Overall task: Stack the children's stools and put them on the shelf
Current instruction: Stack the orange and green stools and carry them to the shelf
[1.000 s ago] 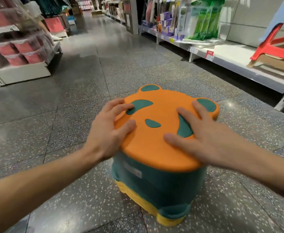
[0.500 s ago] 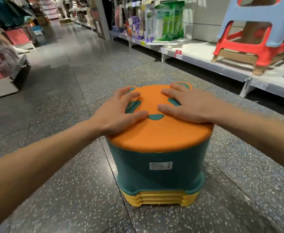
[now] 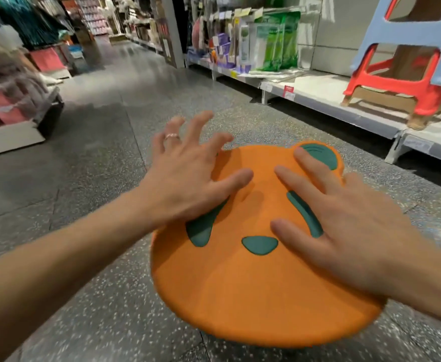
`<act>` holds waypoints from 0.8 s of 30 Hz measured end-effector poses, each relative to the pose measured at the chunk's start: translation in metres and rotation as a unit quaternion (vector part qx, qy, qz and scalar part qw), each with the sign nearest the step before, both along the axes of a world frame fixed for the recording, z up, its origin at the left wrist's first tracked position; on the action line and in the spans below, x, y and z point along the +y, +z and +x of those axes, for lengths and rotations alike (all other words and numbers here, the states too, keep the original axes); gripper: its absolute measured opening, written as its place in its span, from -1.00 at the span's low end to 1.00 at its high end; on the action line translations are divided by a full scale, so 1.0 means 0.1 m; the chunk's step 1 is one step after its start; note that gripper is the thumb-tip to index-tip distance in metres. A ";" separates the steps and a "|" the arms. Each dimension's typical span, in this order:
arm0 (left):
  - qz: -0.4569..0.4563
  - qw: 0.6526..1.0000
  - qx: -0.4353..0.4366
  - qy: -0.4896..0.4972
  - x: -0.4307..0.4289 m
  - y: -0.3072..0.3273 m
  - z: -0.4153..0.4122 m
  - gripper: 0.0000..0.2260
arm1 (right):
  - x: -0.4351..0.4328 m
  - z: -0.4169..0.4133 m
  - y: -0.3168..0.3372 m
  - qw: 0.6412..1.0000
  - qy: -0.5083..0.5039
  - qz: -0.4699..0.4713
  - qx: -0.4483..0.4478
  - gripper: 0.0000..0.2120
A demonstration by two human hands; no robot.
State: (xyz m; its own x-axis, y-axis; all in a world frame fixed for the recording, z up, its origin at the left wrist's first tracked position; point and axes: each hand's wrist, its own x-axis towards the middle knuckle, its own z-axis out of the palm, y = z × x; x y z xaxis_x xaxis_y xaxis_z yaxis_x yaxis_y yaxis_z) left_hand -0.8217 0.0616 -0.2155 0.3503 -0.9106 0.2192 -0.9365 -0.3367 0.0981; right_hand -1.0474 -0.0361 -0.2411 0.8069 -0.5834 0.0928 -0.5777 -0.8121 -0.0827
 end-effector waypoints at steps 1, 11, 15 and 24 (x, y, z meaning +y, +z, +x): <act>0.014 1.000 -0.003 -0.019 -0.08 0.04 0.02 -0.26 | 0.04 -0.02 0.00 1.000 0.001 -0.011 0.002 -0.17; -0.012 1.000 0.010 0.011 0.07 -0.05 -0.28 -0.48 | -0.14 0.10 0.22 0.983 -0.074 0.115 -0.121 -0.26; -0.067 0.995 0.067 0.036 0.35 0.09 -0.52 -0.68 | 0.14 0.01 0.37 0.977 -0.083 0.126 -0.148 -0.42; 0.064 0.871 0.429 0.231 0.99 0.25 -0.73 -0.34 | 0.81 -0.55 0.58 0.952 -0.088 0.257 -0.138 -0.46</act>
State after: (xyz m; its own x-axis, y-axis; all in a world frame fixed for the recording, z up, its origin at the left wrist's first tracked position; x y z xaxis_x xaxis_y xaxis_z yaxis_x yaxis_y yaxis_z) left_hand -0.8948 0.1604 -0.1908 0.6704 -0.6273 -0.3962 -0.2984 -0.7169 0.6301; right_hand -1.1028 0.0446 -0.1831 0.6789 -0.7327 -0.0468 -0.5992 -0.5162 -0.6120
